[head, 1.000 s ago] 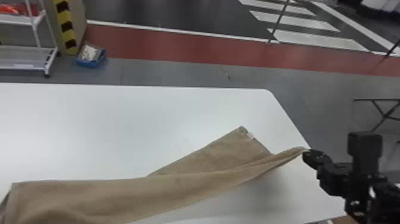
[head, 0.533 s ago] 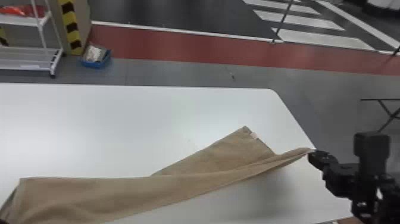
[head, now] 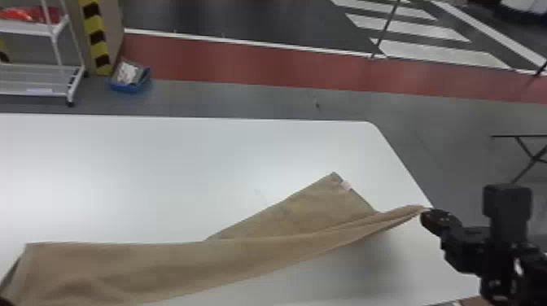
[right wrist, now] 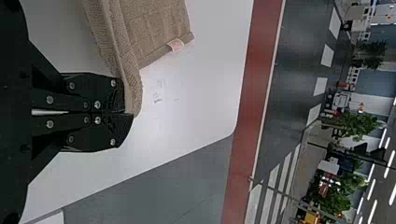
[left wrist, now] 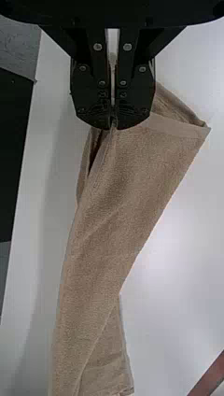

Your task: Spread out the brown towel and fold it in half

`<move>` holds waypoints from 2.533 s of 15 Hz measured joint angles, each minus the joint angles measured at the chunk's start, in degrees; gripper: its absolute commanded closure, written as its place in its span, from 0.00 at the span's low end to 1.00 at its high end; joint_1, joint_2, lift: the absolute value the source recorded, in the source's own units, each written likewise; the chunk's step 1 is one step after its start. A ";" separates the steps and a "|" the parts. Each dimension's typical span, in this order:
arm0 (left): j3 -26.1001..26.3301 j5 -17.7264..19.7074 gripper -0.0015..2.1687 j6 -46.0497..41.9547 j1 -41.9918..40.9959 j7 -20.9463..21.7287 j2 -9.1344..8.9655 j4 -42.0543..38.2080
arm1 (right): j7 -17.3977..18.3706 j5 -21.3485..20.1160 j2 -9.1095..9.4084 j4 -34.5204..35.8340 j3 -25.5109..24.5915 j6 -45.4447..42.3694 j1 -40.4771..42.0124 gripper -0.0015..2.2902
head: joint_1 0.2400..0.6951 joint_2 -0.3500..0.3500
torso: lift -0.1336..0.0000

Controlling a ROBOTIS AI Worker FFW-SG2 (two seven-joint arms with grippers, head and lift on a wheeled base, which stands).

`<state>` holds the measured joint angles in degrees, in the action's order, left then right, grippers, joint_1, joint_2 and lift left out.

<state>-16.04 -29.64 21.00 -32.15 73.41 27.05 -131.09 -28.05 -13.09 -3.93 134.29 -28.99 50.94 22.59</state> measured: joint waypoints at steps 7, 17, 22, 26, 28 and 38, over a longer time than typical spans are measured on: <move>-4.64 5.45 0.71 -0.30 4.39 -2.54 -3.74 -2.15 | 0.83 -0.01 -0.48 0.18 0.89 -0.07 -0.60 0.58 | 1.00 0.16 | 0.04; 8.89 5.98 0.71 16.14 39.56 -10.92 -7.58 17.82 | 4.00 -2.19 -1.00 -18.92 10.52 3.79 -30.09 0.58 | 0.95 0.31 | 0.04; 16.02 5.33 0.71 16.23 60.35 -18.02 -9.32 38.99 | 4.87 -3.96 -1.35 -37.52 11.66 1.75 -50.21 0.58 | 0.62 0.35 | 0.04; 14.50 5.65 0.71 18.52 68.70 -19.78 -9.70 42.32 | 4.63 -1.46 -4.00 -39.47 10.00 3.91 -58.59 0.58 | 0.34 0.35 | 0.04; 11.56 6.35 0.71 21.40 67.21 -19.20 -8.97 37.58 | 4.00 1.80 -6.38 -35.27 8.47 8.96 -57.46 0.58 | 0.30 0.35 | 0.04; -15.57 15.78 0.71 0.05 12.99 -16.78 -10.52 6.78 | -4.67 13.44 -1.70 -1.03 -4.65 7.10 -8.85 0.58 | 1.00 0.43 | 0.04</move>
<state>-31.62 -13.86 21.04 -19.17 56.64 16.53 -124.31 -32.72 0.35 -5.62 133.26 -33.64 58.04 13.74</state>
